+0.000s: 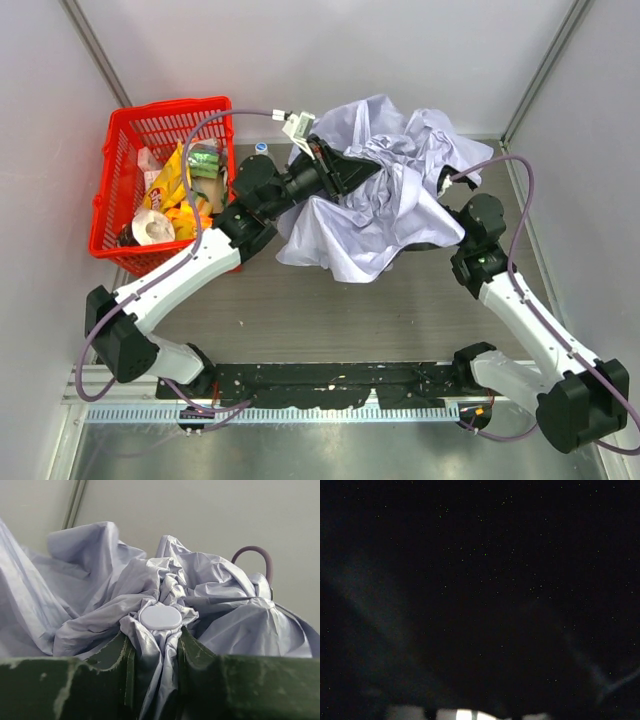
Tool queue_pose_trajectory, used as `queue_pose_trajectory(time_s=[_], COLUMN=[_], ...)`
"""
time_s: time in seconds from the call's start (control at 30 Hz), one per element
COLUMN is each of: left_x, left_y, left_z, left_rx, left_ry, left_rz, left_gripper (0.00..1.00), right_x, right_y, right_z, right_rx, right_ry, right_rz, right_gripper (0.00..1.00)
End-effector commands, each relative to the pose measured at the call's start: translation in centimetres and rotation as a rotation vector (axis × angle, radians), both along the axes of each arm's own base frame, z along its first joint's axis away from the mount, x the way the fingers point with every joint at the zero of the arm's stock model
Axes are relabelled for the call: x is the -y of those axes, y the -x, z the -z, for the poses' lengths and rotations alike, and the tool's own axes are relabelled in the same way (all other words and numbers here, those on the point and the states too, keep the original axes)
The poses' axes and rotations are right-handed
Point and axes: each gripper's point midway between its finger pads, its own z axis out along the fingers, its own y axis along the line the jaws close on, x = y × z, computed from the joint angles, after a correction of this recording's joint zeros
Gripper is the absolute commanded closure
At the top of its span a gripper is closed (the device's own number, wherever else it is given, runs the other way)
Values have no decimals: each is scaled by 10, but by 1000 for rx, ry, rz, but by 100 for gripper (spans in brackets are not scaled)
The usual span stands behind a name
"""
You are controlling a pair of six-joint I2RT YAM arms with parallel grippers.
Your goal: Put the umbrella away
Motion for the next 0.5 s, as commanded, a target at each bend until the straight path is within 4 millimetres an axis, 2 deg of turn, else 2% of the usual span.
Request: queue_pose_trajectory(time_s=[0.0,0.03,0.07,0.1,0.13,0.2,0.23,0.27,0.3,0.33,0.37,0.43,0.47], left_x=[-30,-36,-46,-54,-62,-73,-80,-86,-92,-96,-99,-105,-105], left_y=[12,8,2,-5,-10,-18,-24,-30,-33,-36,-37,-40,-43], left_z=[-63,-63,-64,-64,-64,-61,-59,-53,-53,-48,-44,-42,-39], left_rx=[146,152,162,168,180,202,212,206,210,214,218,234,246], left_ry=[167,164,166,166,168,163,165,161,164,158,154,160,148], left_rz=[-85,-126,-176,-223,-265,-345,-399,-441,-477,-506,-526,-564,-581], left_gripper=[100,100,100,100,100,100,100,100,100,100,100,100,100], right_x=[22,35,43,54,62,70,81,91,107,119,139,159,163], right_y=[-26,-39,-35,-37,-25,-8,-6,3,1,10,8,15,18], right_z=[18,28,59,76,103,128,134,136,137,132,121,101,82], right_rx=[-227,-340,-491,-590,-707,-793,-809,-825,-815,-813,-769,-726,-690], right_ry=[-35,-77,-37,-32,24,68,85,105,117,135,119,137,137], right_rz=[278,407,465,551,596,627,687,730,824,870,978,1066,1071], right_gripper=[65,59,48,36,33,30,30,29,28,28,28,28,28])
